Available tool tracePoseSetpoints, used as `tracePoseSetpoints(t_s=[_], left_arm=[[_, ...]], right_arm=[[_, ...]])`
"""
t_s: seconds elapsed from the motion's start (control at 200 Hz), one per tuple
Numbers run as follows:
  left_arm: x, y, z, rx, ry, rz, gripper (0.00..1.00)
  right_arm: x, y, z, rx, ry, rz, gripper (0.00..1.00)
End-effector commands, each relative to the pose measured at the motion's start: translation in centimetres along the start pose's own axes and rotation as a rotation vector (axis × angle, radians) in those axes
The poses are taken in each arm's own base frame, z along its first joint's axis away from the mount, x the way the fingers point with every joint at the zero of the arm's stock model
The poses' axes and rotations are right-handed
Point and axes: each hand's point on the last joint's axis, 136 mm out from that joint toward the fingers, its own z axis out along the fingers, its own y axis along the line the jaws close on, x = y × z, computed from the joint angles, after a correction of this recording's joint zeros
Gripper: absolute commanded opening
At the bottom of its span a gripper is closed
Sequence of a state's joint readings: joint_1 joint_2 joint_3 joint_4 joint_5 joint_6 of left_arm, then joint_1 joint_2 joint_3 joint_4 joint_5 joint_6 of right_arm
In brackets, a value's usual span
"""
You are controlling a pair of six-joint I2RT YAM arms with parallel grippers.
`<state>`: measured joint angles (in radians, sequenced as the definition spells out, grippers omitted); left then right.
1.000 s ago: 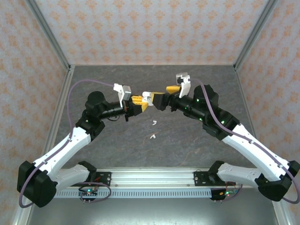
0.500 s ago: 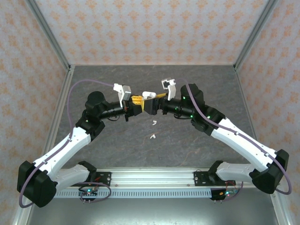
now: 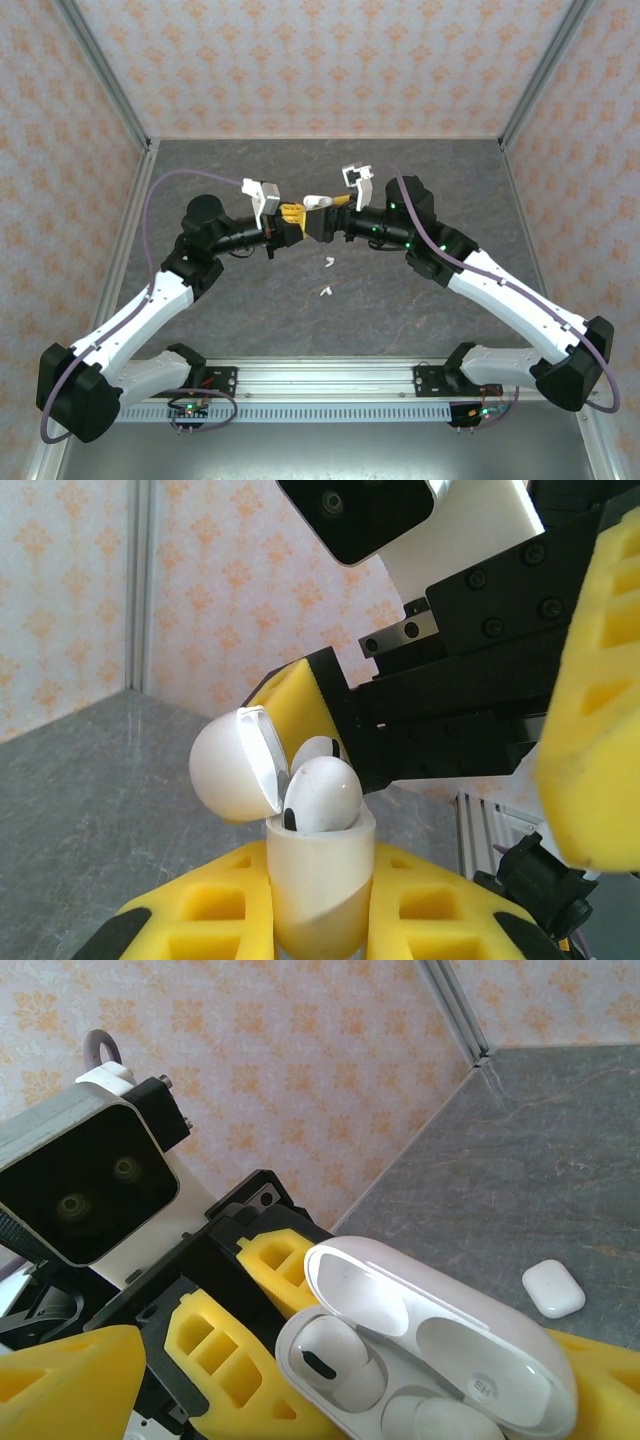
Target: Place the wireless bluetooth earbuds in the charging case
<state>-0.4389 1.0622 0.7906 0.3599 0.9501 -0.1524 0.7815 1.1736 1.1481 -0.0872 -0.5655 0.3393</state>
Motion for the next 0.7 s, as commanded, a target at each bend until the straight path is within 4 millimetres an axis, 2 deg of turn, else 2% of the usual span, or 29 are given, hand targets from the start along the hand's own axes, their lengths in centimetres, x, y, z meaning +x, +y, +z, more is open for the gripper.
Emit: tracePoseSetpoints(t_s=[0.0,0.235,0.375,0.556,0.696], left_arm=[[0.5,0.2,0.3,-0.009,0.009,0.012,0.0],[0.9,0.7,0.6,-0.019,0.018,0.004,0.0],[1.0,0.8,0.7,-0.02,0.02,-0.001,0.0],[1.0,1.3,0.8,-0.042,0.023,-0.005,0.0],[0.6,2.0,0.7,-0.083,0.004,-0.005,0.0]], right_arm=[[-3.4,3.8,-2.2,-0.11,-0.115,-0.099,0.93],[-3.4,4.1,-3.8,-0.107,-0.159,-0.135,0.93],[-3.1,3.4,-4.1,-0.064,-0.153,-0.133,0.94],[-3.0,-0.1,-4.9,0.159,-0.134,-0.13,0.95],[-4.2,-3.5,-7.1,0.377,-0.199,-0.13,0.99]])
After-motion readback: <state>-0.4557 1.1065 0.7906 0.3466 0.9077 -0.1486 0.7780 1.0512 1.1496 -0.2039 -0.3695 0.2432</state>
